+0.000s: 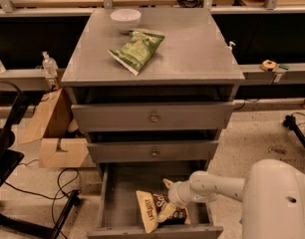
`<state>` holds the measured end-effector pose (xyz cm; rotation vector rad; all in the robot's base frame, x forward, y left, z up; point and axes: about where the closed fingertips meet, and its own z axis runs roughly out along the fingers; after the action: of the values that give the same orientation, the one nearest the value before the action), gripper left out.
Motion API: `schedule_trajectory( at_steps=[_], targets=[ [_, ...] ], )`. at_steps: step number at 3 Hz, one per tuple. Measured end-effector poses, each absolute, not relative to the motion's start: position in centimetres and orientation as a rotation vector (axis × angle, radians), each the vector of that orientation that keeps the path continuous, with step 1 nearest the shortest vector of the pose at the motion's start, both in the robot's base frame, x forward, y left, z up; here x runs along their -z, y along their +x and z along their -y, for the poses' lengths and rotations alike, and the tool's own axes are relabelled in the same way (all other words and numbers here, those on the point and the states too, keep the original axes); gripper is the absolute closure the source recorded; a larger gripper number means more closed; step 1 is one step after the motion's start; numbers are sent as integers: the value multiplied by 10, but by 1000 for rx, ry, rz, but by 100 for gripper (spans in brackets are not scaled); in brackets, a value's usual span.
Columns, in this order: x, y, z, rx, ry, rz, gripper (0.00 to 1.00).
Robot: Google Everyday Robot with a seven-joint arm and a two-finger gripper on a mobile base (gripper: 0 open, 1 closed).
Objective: Pick brown chip bag from bottom drawer and place on counter
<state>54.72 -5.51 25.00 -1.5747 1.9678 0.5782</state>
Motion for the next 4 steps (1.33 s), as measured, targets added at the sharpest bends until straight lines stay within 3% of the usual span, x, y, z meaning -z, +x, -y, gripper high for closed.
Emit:
schedule_trajectory(
  at_steps=[1, 2, 4],
  targets=[
    [-219, 544, 61, -581, -1658, -2029, 0],
    [-188, 537, 69, -578, -1738, -2092, 18],
    [-182, 533, 68, -583, -1755, -2101, 65]
  ],
)
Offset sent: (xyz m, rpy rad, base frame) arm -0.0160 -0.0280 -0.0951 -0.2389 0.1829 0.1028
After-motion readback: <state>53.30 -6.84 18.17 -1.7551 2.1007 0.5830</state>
